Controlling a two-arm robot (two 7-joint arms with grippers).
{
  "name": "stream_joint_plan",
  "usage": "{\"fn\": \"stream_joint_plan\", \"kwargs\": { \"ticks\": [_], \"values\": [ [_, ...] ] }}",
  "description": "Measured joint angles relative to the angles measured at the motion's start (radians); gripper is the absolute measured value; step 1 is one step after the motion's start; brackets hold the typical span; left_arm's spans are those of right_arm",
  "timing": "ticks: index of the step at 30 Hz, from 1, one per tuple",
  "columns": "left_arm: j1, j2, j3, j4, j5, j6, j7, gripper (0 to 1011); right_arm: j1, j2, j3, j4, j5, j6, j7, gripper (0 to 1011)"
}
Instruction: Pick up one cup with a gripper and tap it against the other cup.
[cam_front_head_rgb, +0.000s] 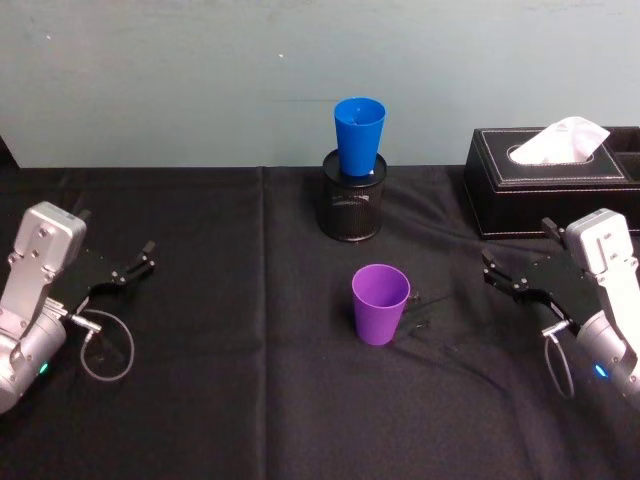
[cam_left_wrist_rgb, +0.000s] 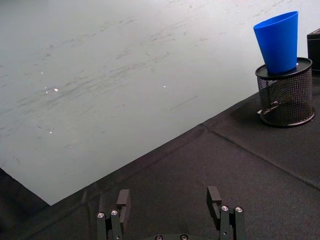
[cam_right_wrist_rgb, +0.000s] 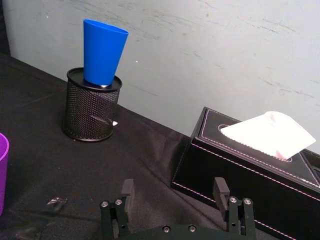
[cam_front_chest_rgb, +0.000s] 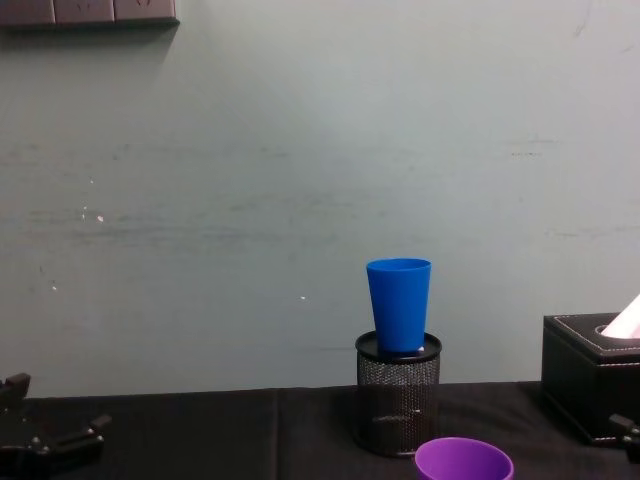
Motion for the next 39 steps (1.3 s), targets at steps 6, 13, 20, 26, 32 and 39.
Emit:
{"fn": "stream_joint_plan", "kwargs": {
  "ticks": [6,13,20,26,32,39],
  "values": [
    [0.000,0.000,0.000,0.000,0.000,0.000,0.000,1000,0.000,0.000,0.000,0.000,0.000,0.000,0.000,1003],
    [0.000,0.000,0.000,0.000,0.000,0.000,0.000,1000,0.000,0.000,0.000,0.000,0.000,0.000,0.000,1003],
    [0.000,0.000,0.000,0.000,0.000,0.000,0.000,1000,0.000,0.000,0.000,0.000,0.000,0.000,0.000,1003],
    [0.000,0.000,0.000,0.000,0.000,0.000,0.000,1000,0.000,0.000,0.000,0.000,0.000,0.000,0.000,1003],
    [0.000,0.000,0.000,0.000,0.000,0.000,0.000,1000,0.000,0.000,0.000,0.000,0.000,0.000,0.000,1003],
    [0.000,0.000,0.000,0.000,0.000,0.000,0.000,1000,0.000,0.000,0.000,0.000,0.000,0.000,0.000,1003]
  ]
}}
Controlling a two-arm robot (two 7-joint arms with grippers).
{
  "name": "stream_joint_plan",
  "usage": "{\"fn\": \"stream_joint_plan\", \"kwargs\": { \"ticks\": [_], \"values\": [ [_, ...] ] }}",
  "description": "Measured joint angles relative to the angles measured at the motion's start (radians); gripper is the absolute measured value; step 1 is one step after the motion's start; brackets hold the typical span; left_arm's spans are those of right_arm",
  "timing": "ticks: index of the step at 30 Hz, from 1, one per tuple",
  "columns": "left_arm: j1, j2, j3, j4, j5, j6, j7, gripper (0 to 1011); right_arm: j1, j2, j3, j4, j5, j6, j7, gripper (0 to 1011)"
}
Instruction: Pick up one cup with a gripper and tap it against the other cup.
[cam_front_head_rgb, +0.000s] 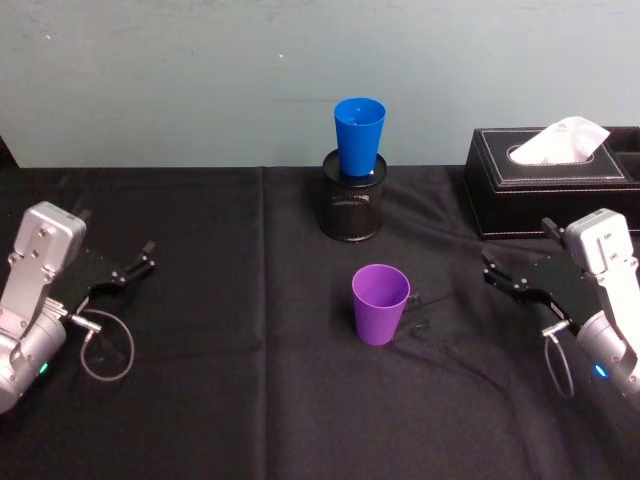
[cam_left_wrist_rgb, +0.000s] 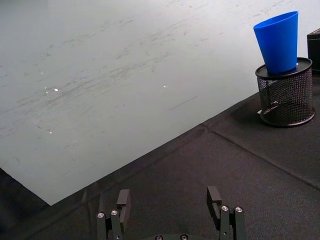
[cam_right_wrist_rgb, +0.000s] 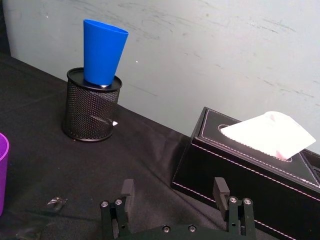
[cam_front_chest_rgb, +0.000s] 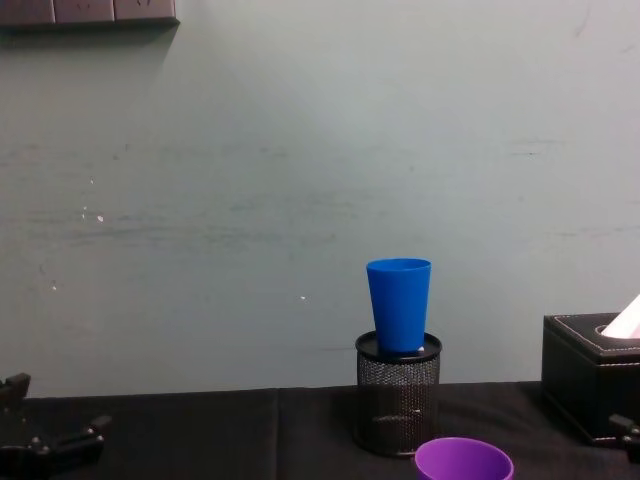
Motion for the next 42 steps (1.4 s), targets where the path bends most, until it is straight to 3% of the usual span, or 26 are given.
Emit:
{"fn": "stream_joint_plan", "kwargs": {
  "ticks": [42],
  "values": [
    [0.000,0.000,0.000,0.000,0.000,0.000,0.000,1000,0.000,0.000,0.001,0.000,0.000,-0.001,0.002,1003]
  ]
}}
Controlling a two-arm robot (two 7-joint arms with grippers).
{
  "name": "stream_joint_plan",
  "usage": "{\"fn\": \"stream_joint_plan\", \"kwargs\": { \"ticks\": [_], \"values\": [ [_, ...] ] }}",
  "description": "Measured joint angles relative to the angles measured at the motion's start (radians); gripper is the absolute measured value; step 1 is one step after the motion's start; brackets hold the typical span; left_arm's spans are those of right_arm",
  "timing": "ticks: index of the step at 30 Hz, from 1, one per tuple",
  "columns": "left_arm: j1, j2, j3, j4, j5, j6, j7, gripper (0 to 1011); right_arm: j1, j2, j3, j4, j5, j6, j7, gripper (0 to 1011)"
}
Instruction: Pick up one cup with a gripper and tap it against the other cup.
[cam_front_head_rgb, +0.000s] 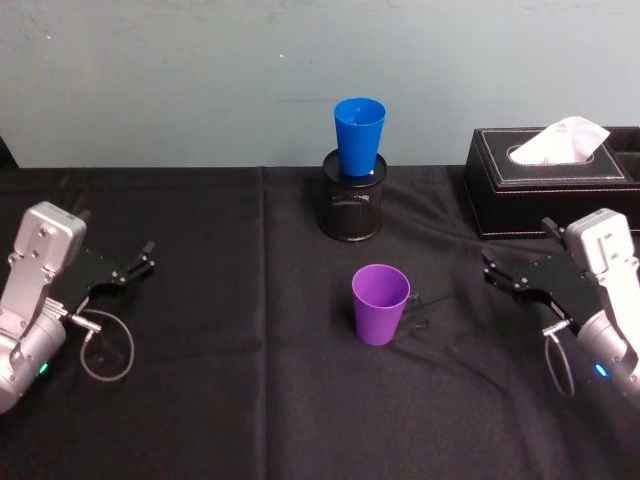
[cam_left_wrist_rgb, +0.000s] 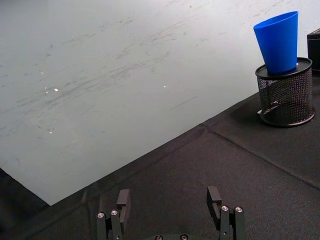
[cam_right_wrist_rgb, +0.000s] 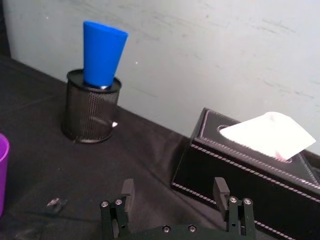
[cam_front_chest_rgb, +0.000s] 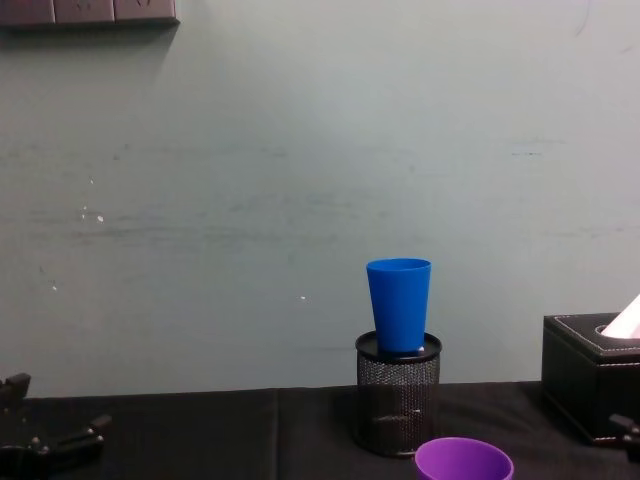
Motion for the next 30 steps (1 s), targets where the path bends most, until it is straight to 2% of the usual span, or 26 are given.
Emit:
{"fn": "stream_joint_plan", "kwargs": {
  "ticks": [7,11,13,14,18,20,23,26,30],
  "values": [
    [0.000,0.000,0.000,0.000,0.000,0.000,0.000,1000,-0.017,0.007,0.043,-0.019,0.032,-0.038,0.041,1003],
    [0.000,0.000,0.000,0.000,0.000,0.000,0.000,1000,-0.053,0.017,0.071,-0.048,0.099,-0.051,0.102,1003],
    [0.000,0.000,0.000,0.000,0.000,0.000,0.000,1000,-0.079,0.027,0.080,-0.066,0.145,-0.059,0.158,1003],
    [0.000,0.000,0.000,0.000,0.000,0.000,0.000,1000,-0.099,0.035,0.082,-0.075,0.178,-0.065,0.207,1003],
    [0.000,0.000,0.000,0.000,0.000,0.000,0.000,1000,-0.146,0.053,0.071,-0.092,0.228,-0.094,0.317,1003],
    [0.000,0.000,0.000,0.000,0.000,0.000,0.000,1000,-0.166,0.057,0.059,-0.093,0.240,-0.115,0.371,1003],
    [0.000,0.000,0.000,0.000,0.000,0.000,0.000,1000,-0.176,0.055,0.046,-0.089,0.240,-0.136,0.410,1003],
    [0.000,0.000,0.000,0.000,0.000,0.000,0.000,1000,-0.170,0.037,0.023,-0.070,0.217,-0.156,0.448,1003],
    [0.000,0.000,0.000,0.000,0.000,0.000,0.000,1000,-0.142,0.008,0.005,-0.042,0.190,-0.159,0.467,1003]
  ]
}}
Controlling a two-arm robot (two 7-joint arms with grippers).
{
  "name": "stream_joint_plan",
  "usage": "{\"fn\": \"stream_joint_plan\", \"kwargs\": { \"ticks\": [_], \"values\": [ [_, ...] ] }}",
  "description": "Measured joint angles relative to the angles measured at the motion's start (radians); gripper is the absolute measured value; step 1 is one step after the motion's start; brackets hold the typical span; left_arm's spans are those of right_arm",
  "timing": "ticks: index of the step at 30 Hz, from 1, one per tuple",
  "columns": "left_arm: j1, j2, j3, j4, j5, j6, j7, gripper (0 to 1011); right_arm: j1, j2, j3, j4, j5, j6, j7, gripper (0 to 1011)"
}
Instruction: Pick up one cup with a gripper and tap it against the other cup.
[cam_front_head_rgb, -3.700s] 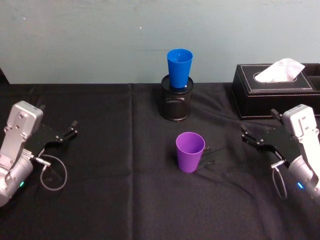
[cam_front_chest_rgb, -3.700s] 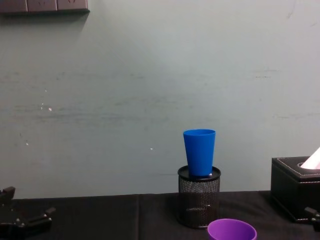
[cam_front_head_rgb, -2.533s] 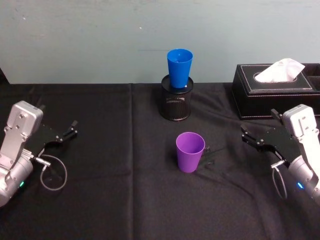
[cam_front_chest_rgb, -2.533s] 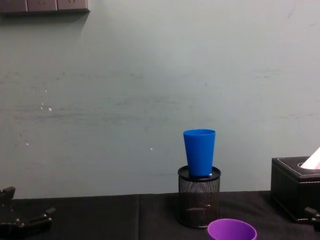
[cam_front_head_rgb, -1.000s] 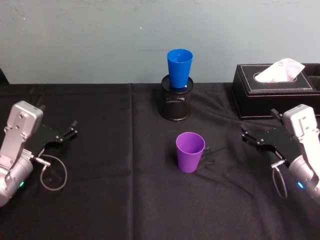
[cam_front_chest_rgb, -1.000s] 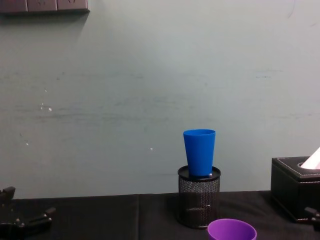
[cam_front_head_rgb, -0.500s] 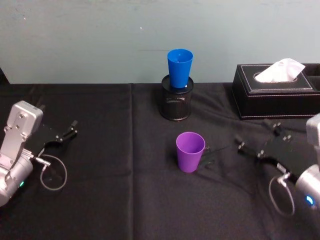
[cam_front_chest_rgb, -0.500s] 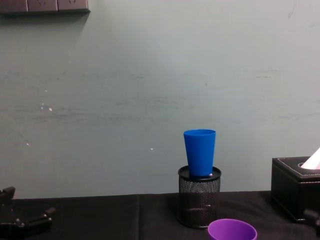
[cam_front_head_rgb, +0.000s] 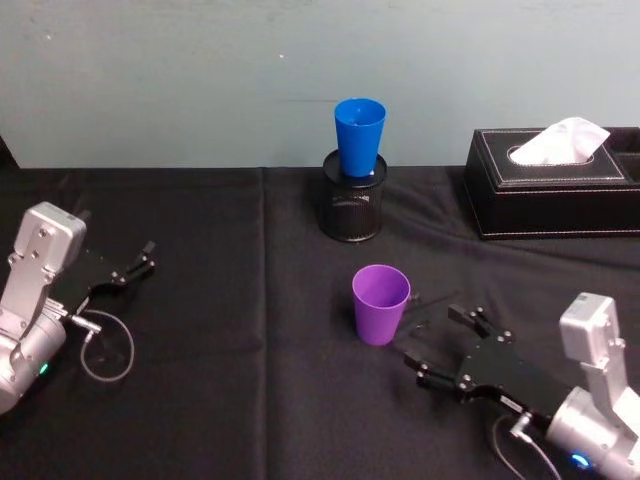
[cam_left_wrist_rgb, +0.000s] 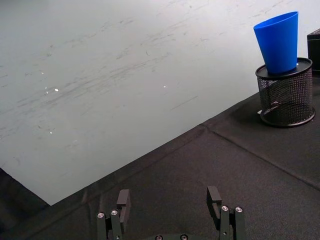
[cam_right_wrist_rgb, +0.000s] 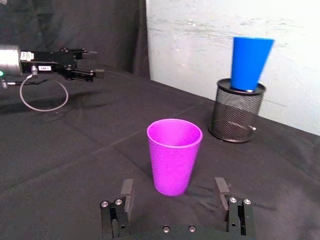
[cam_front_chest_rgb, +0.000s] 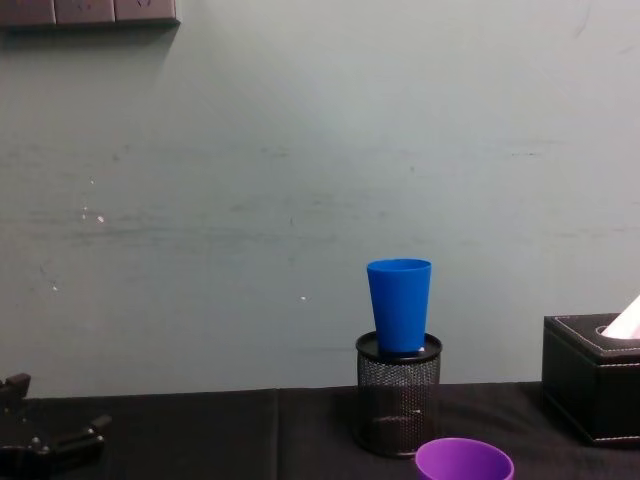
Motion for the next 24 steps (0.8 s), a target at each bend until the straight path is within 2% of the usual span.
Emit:
{"fn": "stream_joint_plan", "kwargs": {
  "ticks": [7,8,13,24],
  "values": [
    [0.000,0.000,0.000,0.000,0.000,0.000,0.000,1000,0.061,-0.061,-0.020,0.061,-0.033,0.010,0.020,1003],
    [0.000,0.000,0.000,0.000,0.000,0.000,0.000,1000,0.061,-0.061,-0.020,0.061,-0.033,0.010,0.020,1003],
    [0.000,0.000,0.000,0.000,0.000,0.000,0.000,1000,0.105,-0.111,-0.024,0.119,-0.040,0.024,0.037,1003],
    [0.000,0.000,0.000,0.000,0.000,0.000,0.000,1000,0.157,-0.172,-0.020,0.174,-0.052,0.038,0.060,1003]
  ]
}}
